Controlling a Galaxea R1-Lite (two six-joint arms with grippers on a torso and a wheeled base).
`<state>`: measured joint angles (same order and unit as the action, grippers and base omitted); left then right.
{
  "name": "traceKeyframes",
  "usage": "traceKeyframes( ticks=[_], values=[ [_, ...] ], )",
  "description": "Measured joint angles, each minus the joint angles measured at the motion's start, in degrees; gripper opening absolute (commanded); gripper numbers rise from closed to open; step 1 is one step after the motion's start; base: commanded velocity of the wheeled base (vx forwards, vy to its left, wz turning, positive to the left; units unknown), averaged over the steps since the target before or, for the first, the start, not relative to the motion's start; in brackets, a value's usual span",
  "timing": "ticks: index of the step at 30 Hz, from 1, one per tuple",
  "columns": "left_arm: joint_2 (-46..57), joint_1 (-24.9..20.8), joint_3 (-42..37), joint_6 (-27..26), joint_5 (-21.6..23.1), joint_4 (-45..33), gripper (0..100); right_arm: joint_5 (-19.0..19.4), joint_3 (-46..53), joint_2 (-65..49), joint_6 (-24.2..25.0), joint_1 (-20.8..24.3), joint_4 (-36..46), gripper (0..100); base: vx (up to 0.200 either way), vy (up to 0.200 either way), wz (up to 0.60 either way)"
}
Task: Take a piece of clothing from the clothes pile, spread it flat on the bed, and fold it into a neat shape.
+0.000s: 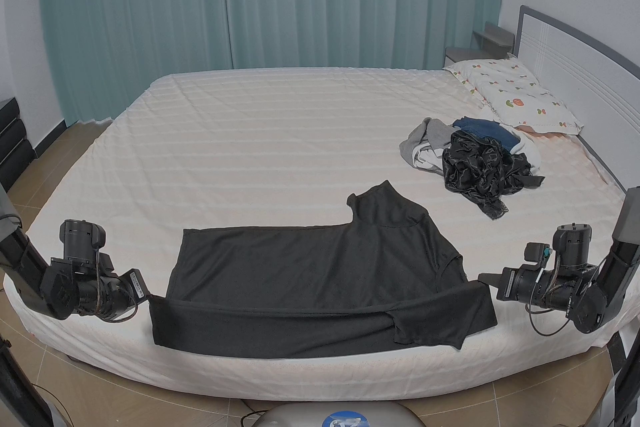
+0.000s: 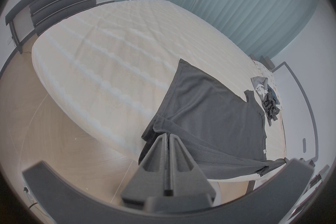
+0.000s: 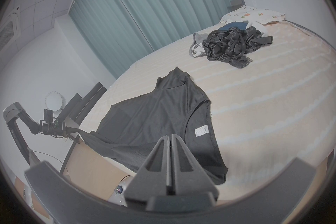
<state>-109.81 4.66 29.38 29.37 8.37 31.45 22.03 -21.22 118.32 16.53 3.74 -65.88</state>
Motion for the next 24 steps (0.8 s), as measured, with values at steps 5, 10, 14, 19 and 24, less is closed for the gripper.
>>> traceKeyframes(
  ticks=[5, 10, 14, 19, 24],
  values=[
    [-3.94, -0.06, 4.13, 1.78, 0.05, 0.07, 0, -0.79, -4.33, 2.88, 0.07, 0.0, 1.58, 0, 0.0, 0.0, 0.0],
    [-7.74, -0.15, 7.44, 3.08, 0.0, 0.02, 0, -1.29, -7.98, 5.74, 0.11, 0.11, 3.12, 0, 0.0, 0.0, 0.0],
    [-10.91, -0.23, 9.81, 3.39, -0.11, 0.02, 0, -2.6, -10.54, 8.19, 0.13, 0.37, 3.34, 0, 0.0, 0.0, 0.0],
    [-14.52, -0.28, 12.54, 5.45, -0.68, -0.04, 0, -3.45, -12.97, 10.97, 0.16, 0.52, 3.39, 0, 0.0, 0.0, 0.0],
    [-17.03, -0.41, 14.53, 7.45, -0.83, -0.11, 0, -4.3, -15.21, 13.65, 0.54, 0.74, 3.34, 0, 0.0, 0.0, 0.0]
  ],
)
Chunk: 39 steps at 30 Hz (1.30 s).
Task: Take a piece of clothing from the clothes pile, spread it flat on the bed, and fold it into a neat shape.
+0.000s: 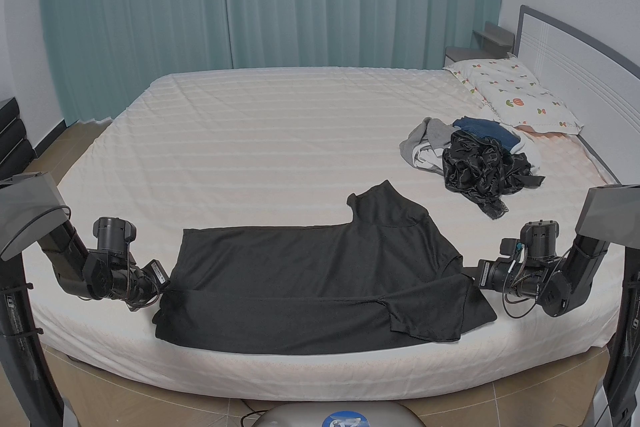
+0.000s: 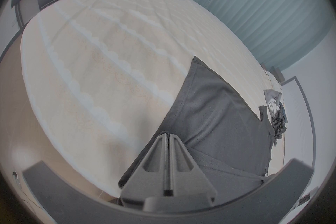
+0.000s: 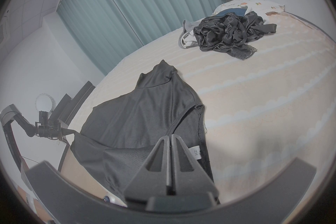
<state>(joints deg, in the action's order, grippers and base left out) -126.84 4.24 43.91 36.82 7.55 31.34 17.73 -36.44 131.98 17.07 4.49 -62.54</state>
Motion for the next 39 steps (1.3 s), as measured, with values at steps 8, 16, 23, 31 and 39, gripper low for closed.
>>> traceKeyframes(
  ticks=[8, 16, 23, 31, 39],
  values=[
    [-1.63, -0.66, 0.9, 1.12, 0.0, 0.11, 100, -0.18, -1.43, 2.01, 3.16, 0.33, -1.32, 100, 0.0, 0.0, 0.0],
    [-0.88, -0.44, -0.98, 2.71, 0.41, 0.07, 100, -0.21, 0.22, -0.5, 13.58, 0.02, -2.94, 100, 0.0, 0.0, 0.0],
    [3.91, 2.19, -4.96, 4.16, 2.41, -0.11, 100, 0.2, 5.63, -3.69, 25.03, -0.17, -8.18, 100, 0.0, 0.0, 0.0],
    [7.63, 4.94, -6.81, 4.95, 5.84, 0.02, 100, 0.34, 9.79, -5.02, 27.05, 0.17, -10.11, 100, 0.0, 0.0, 0.0],
    [8.27, 6.56, -6.68, 5.8, 7.91, 0.1, 100, 0.28, 10.45, -5.38, 27.11, 0.41, -10.13, 100, 0.0, 0.075, 0.0]
  ],
)
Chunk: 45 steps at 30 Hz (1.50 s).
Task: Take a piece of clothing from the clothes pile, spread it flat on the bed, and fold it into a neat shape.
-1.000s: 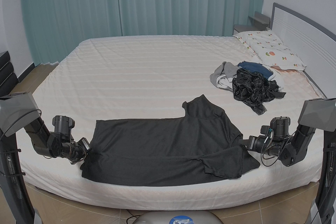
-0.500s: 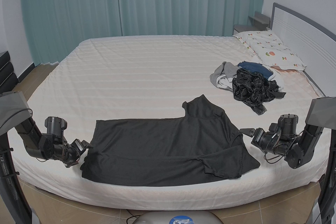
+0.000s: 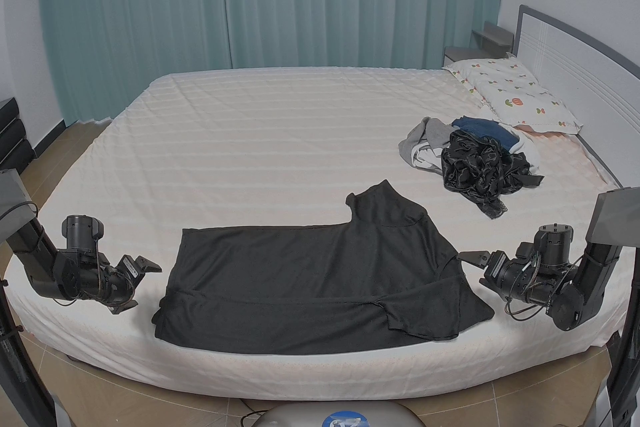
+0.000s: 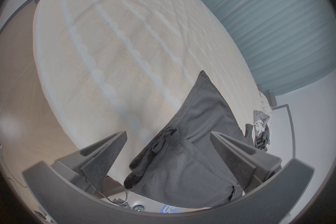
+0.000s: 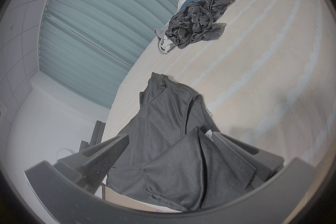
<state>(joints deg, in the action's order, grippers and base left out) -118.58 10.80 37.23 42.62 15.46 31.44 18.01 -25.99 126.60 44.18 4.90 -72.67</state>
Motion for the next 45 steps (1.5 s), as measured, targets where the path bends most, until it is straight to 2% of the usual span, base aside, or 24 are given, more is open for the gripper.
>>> traceKeyframes(
  ticks=[34, 45],
  values=[
    [-1.35, -0.37, 1.46, 2.56, 0.44, 0.11, 100, -0.46, 0.59, -0.69, -0.04, 0.06, -0.09, 100, 0.0, 0.0, 0.0],
    [-1.68, -0.28, 1.35, 3.61, 0.57, 1.73, 100, -0.66, 1.71, -0.69, -0.63, 1.1, -0.09, 100, 0.0, 0.164, 0.0]
  ],
)
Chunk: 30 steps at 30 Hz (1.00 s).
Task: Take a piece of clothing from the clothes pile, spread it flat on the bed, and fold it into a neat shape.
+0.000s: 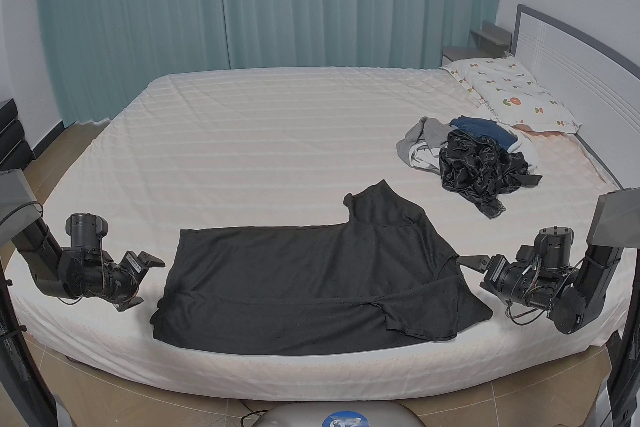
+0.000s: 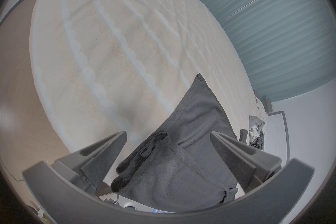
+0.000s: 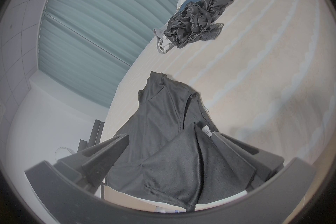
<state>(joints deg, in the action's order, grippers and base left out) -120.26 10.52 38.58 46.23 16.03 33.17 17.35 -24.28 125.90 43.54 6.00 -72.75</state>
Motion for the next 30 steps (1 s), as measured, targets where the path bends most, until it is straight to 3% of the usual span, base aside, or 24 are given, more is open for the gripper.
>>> traceKeyframes(
  ticks=[12, 21, 30],
  values=[
    [-0.11, 0.0, 0.3, 2.3, -0.02, 1.06, 100, -0.02, -0.1, 0.0, -0.05, 0.09, 0.0, 100, 0.0, 0.0, 0.0],
    [-0.16, -1.77, 0.02, 2.57, -0.35, 2.49, 100, -0.06, -0.2, -0.09, -0.06, 0.15, 0.02, 100, 0.2, 0.0, 0.0],
    [-0.27, -4.49, 2.95, 3.39, -0.88, 2.55, 100, -0.06, -0.1, -0.09, -0.39, 0.12, 0.0, 100, 0.0, 0.0, 0.0]
  ],
)
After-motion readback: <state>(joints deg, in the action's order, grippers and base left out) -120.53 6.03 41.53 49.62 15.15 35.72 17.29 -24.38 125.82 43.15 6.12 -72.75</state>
